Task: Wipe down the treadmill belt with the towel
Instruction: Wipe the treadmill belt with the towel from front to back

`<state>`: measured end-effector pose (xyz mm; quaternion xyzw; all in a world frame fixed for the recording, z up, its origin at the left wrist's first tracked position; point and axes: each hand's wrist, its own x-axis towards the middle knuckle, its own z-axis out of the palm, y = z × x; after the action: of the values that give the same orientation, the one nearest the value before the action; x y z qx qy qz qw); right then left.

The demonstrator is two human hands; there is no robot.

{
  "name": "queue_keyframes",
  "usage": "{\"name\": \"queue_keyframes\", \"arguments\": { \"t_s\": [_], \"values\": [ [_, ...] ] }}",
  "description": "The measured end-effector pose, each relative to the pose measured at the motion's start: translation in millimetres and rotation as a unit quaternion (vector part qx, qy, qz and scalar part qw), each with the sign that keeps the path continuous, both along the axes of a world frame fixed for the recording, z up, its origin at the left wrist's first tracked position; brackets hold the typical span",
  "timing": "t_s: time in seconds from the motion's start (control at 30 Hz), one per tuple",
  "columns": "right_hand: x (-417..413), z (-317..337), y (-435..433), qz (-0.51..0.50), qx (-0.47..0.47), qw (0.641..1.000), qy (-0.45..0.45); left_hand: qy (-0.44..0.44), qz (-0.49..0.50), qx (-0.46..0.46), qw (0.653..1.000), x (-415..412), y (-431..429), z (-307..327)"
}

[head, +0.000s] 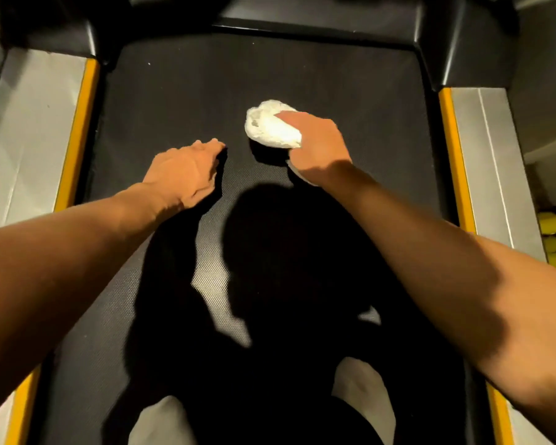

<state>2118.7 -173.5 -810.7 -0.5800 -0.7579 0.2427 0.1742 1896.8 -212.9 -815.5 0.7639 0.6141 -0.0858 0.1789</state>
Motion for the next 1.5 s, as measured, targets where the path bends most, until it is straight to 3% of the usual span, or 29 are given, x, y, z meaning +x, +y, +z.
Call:
{"name": "queue_keyframes", "arguments": {
  "t_s": [0.13,0.3,0.37,0.47,0.5,0.53,0.63,0.73,0.8,0.93,1.0,1.07,1.17,1.23,1.4,1.5],
  "values": [
    [-48,-32,-26,0.136,-0.046,0.988,-0.058,-0.035,0.047,0.026,0.998,-13,3,2],
    [-42,-30,-113,0.369,-0.107,0.923,0.029,-0.067,0.064,0.028,0.995,-26,-1,-10],
    [-38,-13,-100,0.34,-0.118,0.932,0.035,-0.071,0.058,0.041,0.995,-27,-2,-11],
    [-26,-1,-44,0.22,-0.046,0.971,0.077,-0.052,0.058,0.067,0.995,-17,-3,-8],
    [-23,-2,-28,0.185,-0.002,0.981,0.06,-0.041,0.056,0.077,0.995,-13,-2,-7],
    [-18,-6,-20,0.177,0.024,0.984,-0.012,-0.031,0.055,0.085,0.994,-9,-1,-6],
    [0,-37,-48,0.162,-0.03,0.977,-0.132,-0.031,0.049,0.091,0.994,-2,2,-5],
    [10,-37,-115,0.303,-0.056,0.95,-0.042,-0.025,0.018,0.089,0.996,6,-2,-9],
    [19,-30,-126,0.307,-0.056,0.95,0.016,-0.021,0.028,0.087,0.996,16,-3,-11],
    [29,-13,-67,0.144,0.037,0.988,0.028,-0.032,0.011,0.102,0.994,33,-1,-16],
    [36,-16,-36,0.077,0.025,0.997,-0.009,-0.036,-0.004,0.106,0.994,34,0,-15],
    [43,-22,-40,0.024,-0.018,0.999,0.035,-0.02,-0.014,0.106,0.994,34,2,-13],
    [45,-33,-91,0.085,-0.036,0.994,-0.052,0.011,-0.023,0.08,0.996,33,4,-17],
    [44,-33,-118,0.138,-0.078,0.987,-0.034,0.012,-0.018,0.076,0.997,32,4,-22],
    [59,-8,-72,-0.006,0.045,0.999,-0.001,0.029,-0.014,0.064,0.997,40,1,-25],
    [73,0,-38,-0.032,-0.007,0.999,0.013,0.03,-0.017,0.077,0.996,46,2,-21]
  ]
}}
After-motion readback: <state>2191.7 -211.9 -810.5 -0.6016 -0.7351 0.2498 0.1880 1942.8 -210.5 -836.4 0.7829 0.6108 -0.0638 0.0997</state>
